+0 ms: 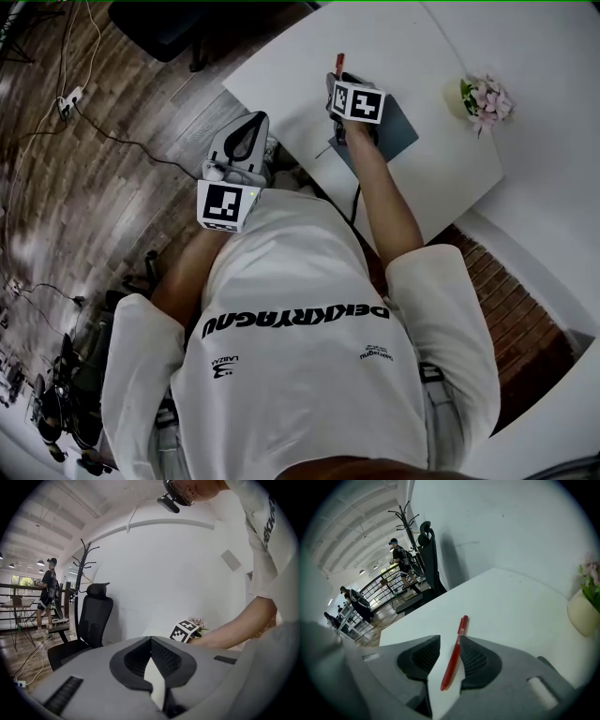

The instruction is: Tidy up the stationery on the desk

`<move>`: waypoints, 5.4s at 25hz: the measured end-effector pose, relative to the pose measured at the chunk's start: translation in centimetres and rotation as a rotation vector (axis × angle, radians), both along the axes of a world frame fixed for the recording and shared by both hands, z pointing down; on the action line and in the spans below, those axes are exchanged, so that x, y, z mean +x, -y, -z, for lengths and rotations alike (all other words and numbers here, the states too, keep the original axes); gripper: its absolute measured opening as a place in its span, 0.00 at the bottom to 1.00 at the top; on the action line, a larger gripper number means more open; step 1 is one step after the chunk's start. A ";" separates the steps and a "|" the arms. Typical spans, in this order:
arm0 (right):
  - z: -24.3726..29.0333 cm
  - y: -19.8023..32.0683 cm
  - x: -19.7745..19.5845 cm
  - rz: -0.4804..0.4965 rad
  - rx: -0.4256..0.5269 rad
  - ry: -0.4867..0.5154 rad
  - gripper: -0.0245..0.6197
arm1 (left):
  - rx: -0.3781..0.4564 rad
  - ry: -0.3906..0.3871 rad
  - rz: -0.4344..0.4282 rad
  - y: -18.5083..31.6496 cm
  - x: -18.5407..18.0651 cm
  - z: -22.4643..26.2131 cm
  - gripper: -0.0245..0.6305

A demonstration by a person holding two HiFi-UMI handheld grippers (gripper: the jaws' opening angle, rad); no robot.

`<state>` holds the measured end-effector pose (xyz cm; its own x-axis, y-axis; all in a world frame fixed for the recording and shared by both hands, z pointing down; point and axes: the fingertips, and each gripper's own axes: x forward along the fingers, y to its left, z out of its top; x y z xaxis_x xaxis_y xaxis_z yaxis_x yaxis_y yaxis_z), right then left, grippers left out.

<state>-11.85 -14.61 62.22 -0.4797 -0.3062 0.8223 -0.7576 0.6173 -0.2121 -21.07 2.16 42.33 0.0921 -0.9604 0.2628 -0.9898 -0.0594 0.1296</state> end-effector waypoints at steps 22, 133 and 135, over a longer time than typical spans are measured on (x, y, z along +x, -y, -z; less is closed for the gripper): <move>-1.4 0.4 1.4 -0.147 -0.100 -0.012 0.11 | -0.080 -0.007 0.018 -2.6 0.1 -1.5 0.04; 17.9 -8.6 32.8 -0.720 0.479 0.336 0.03 | -0.018 0.084 -0.689 6.8 27.7 -0.3 0.04; 19.0 -9.3 32.6 -0.702 0.533 0.342 0.03 | -0.008 0.092 -0.697 6.9 28.1 -0.3 0.04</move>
<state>20.71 -5.32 43.19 -0.2322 -0.9115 0.3394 -0.9419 0.1237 -0.3123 7.02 -4.77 42.64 0.6624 -0.6837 0.3061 -0.7286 -0.6831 0.0509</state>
